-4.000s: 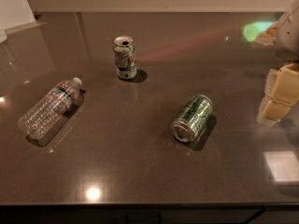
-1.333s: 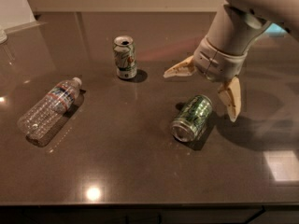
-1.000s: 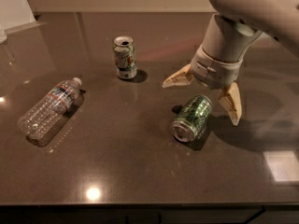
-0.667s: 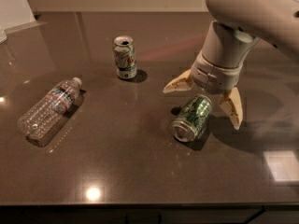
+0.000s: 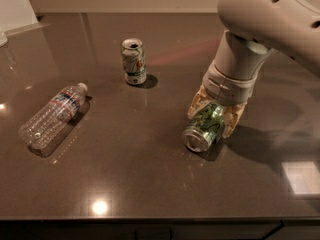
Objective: Place green can upright
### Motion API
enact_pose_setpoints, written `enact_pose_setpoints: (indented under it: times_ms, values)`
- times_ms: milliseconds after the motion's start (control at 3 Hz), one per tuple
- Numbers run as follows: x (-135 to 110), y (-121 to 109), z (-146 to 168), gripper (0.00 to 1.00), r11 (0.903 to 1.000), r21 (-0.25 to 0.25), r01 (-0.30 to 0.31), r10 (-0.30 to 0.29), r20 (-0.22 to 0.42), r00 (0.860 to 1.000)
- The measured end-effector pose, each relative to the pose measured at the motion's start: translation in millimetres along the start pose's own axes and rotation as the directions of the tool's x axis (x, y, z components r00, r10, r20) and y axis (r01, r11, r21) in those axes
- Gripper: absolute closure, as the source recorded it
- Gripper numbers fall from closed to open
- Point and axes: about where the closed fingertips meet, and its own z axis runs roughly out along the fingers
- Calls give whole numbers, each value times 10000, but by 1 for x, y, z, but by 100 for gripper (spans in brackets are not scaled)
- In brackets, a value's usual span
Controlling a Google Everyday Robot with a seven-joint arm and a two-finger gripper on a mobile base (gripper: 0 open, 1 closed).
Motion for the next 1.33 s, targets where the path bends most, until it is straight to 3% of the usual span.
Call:
enact_pose_setpoints:
  times_ms: [333, 667, 1000, 1333]
  values:
    - [1, -1, 0, 64, 9997, 97, -211, 212, -140, 9997]
    - [6, -8, -13, 88, 9960, 833, -312, 376, -757, 9964]
    - [19, -27, -37, 100, 9798, 1998, -119, 450, -1620, 9858]
    - [34, -47, -64, 100, 9476, 3192, 167, 625, -2363, 9697]
